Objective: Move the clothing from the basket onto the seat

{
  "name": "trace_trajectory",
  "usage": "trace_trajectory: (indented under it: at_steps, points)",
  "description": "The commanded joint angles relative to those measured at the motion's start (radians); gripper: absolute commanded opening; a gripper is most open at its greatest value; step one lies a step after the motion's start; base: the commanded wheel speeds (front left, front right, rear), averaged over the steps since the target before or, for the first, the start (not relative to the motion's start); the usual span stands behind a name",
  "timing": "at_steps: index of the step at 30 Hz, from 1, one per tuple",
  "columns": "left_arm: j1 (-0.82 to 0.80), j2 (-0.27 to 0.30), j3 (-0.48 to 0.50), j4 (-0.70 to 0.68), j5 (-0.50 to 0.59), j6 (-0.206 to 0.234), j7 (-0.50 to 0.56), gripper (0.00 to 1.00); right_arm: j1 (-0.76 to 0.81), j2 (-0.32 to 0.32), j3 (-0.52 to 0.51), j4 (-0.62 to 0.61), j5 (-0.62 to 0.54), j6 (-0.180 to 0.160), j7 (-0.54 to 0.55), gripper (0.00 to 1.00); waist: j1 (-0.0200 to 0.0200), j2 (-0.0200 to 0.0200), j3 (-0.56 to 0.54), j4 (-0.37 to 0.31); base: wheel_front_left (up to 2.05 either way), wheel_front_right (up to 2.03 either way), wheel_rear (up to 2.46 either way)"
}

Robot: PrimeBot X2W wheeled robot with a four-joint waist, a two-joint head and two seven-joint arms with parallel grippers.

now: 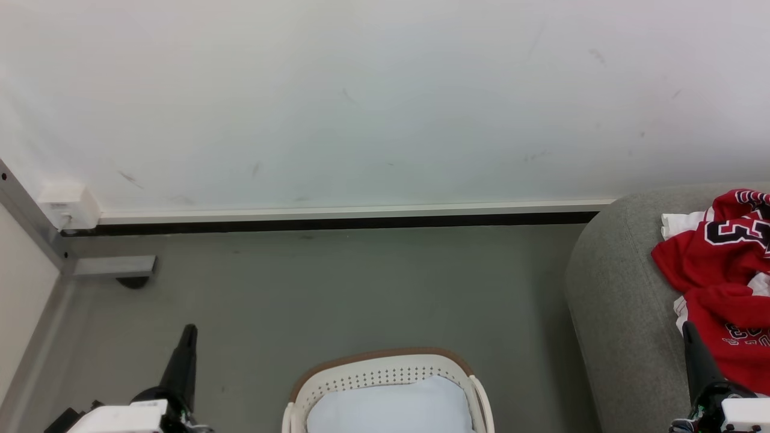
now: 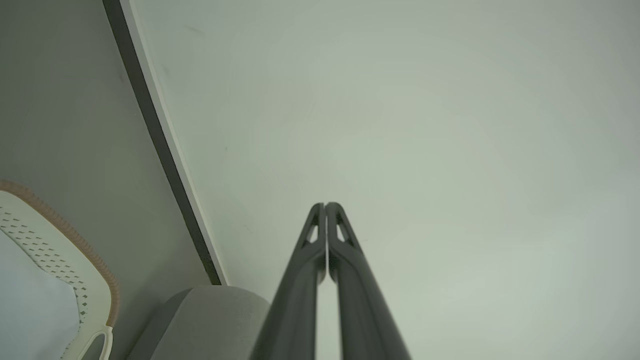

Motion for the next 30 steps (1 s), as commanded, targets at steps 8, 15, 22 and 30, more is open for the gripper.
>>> trace_trajectory:
  at_steps: [8,15,22,30]
  points:
    - [-0.013,0.008,0.004,-0.004,-0.051,-0.004,0.014,0.00,-0.011,0.003,-0.013,-0.010,0.045,-0.002,0.014,0.00,0.0000,0.0000,0.000,0.002,0.00,0.00,0.00]
    - [-0.013,0.008,0.004,-0.004,-0.051,-0.004,0.014,0.00,-0.011,0.003,-0.014,-0.009,0.044,-0.002,0.015,0.00,0.0000,0.0000,0.000,0.002,0.00,0.00,0.00]
    - [-0.012,0.008,0.004,-0.004,-0.051,-0.004,0.014,0.00,-0.011,0.004,-0.014,-0.009,0.044,-0.002,0.015,0.00,0.0000,0.0000,0.000,0.002,0.00,0.00,0.00]
    - [-0.012,0.008,0.004,-0.004,-0.051,-0.004,0.014,0.00,-0.011,0.004,-0.014,-0.009,0.044,-0.002,0.015,0.00,0.0000,0.0000,0.000,0.002,0.00,0.00,0.00]
